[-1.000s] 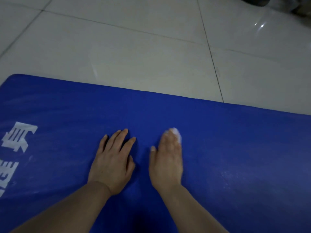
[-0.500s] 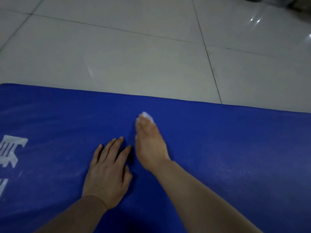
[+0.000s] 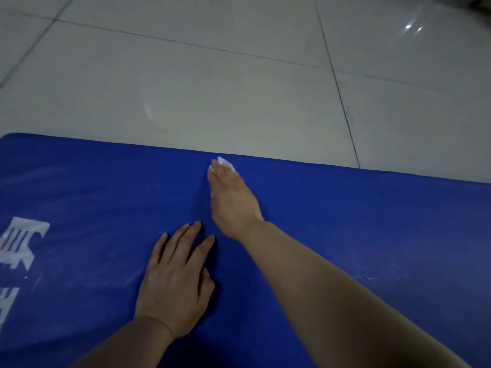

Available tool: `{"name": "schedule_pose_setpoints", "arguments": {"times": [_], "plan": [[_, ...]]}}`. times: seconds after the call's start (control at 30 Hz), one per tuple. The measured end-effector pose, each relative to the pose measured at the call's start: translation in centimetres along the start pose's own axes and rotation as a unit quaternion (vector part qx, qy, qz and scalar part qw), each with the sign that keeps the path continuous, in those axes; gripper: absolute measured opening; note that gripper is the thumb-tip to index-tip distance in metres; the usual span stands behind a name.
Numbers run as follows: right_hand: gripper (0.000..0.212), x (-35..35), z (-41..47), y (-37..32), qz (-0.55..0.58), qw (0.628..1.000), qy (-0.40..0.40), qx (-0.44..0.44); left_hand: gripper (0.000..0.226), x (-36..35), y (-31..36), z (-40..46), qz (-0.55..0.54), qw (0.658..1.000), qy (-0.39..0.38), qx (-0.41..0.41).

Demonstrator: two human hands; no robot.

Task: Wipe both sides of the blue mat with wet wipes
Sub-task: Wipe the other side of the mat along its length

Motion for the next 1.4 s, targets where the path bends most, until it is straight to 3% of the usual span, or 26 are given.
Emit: {"name": "schedule_pose_setpoints", "arguments": {"times": [0.07,0.17,0.23,0.3,0.47,0.57,0.67,0.73,0.87,0.93,1.13,1.2,1.3,1.37,1.4], "plan": [[0.06,0.6,0.1,3.2,-0.003,0.999,0.003,-0.045,0.055,0.1,0.0,0.0,-0.005,1.0,0.003,0.003],[0.057,1.0,-0.5,9.8,-0.049,0.981,0.021,-0.184,0.053,0.1,0.2,0.0,-0.005,1.0,0.011,0.005],[0.048,1.1,0.1,10.1,-0.027,0.965,0.039,-0.258,0.054,0.1,0.2,0.0,-0.007,1.0,0.017,0.005],[0.037,1.1,2.4,6.8,0.014,0.972,0.038,-0.231,0.054,0.0,0.1,0.0,-0.01,1.0,0.021,0.002],[0.055,0.9,4.8,2.6,0.003,0.999,-0.005,-0.045,0.054,0.2,0.1,0.1,-0.007,1.0,0.015,0.001],[0.059,1.9,1.6,7.6,0.035,0.996,-0.002,-0.084,0.054,0.3,0.1,0.1,-0.01,1.0,0.015,0.004],[0.054,3.1,-2.2,12.9,0.005,0.976,0.028,-0.218,0.054,0.1,0.1,0.1,-0.003,1.0,0.008,0.007],[0.05,2.7,-2.8,12.9,-0.035,0.961,0.054,-0.269,0.055,-0.1,0.0,0.1,0.0,1.0,0.002,0.008],[0.063,0.0,-1.3,6.4,-0.02,0.993,0.029,-0.109,0.054,0.1,0.0,0.0,-0.005,1.0,0.004,0.01],[0.067,0.6,-1.8,6.6,-0.04,0.996,0.034,-0.075,0.054,0.2,0.1,0.1,-0.009,1.0,0.007,0.009],[0.063,3.5,-6.7,16.3,-0.032,0.96,0.034,-0.277,0.055,0.1,0.0,0.1,0.002,1.0,0.011,0.007],[0.057,3.6,-6.4,14.1,-0.039,0.968,0.064,-0.242,0.055,0.0,0.1,0.1,0.004,1.0,0.008,0.006],[0.056,1.0,-6.1,9.3,-0.044,0.994,0.033,-0.091,0.055,0.2,0.1,0.1,0.002,1.0,0.006,0.009],[0.061,1.0,-6.5,9.5,-0.007,0.997,0.047,-0.059,0.055,0.3,0.1,0.2,0.003,1.0,0.008,0.007],[0.062,1.6,-6.7,10.5,-0.012,0.995,0.04,-0.094,0.055,0.3,0.1,0.1,0.002,1.0,0.008,0.006]]}}
Point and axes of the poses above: each hand's wrist, its own z-axis towards the middle knuckle, its own x-axis out of the back of the hand, y = z × x, the point moved 2 cm from there along z, towards the middle knuckle, and after that the axes turned 7 degrees about y, right-handed, at the moved point
